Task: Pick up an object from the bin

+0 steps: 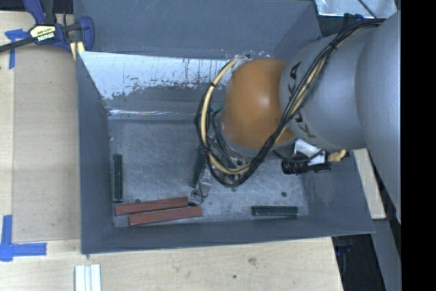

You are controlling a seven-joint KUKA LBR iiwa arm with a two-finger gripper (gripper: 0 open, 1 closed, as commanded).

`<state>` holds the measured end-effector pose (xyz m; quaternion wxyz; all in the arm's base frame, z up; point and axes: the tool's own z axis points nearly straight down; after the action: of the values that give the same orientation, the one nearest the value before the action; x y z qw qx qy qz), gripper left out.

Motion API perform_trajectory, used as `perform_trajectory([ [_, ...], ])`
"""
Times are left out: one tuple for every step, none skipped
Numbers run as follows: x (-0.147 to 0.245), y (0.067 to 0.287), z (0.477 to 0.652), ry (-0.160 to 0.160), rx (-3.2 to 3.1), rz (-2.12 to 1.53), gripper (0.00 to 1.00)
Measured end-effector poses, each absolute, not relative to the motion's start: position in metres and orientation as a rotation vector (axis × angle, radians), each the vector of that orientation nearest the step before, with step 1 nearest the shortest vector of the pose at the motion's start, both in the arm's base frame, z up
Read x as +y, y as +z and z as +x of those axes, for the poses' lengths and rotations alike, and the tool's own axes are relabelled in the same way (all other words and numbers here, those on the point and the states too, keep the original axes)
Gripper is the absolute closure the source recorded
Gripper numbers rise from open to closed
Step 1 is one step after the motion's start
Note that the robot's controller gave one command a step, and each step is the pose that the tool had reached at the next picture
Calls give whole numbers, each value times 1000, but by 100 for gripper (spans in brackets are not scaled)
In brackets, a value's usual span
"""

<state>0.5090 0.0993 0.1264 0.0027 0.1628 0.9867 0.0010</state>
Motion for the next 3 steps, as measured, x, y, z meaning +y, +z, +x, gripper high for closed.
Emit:
perform_trajectory([
  [88,106,525,-2,3130,247,0],
  [54,96,540,3,3126,266,0],
  [38,76,576,-2,3128,237,0],
])
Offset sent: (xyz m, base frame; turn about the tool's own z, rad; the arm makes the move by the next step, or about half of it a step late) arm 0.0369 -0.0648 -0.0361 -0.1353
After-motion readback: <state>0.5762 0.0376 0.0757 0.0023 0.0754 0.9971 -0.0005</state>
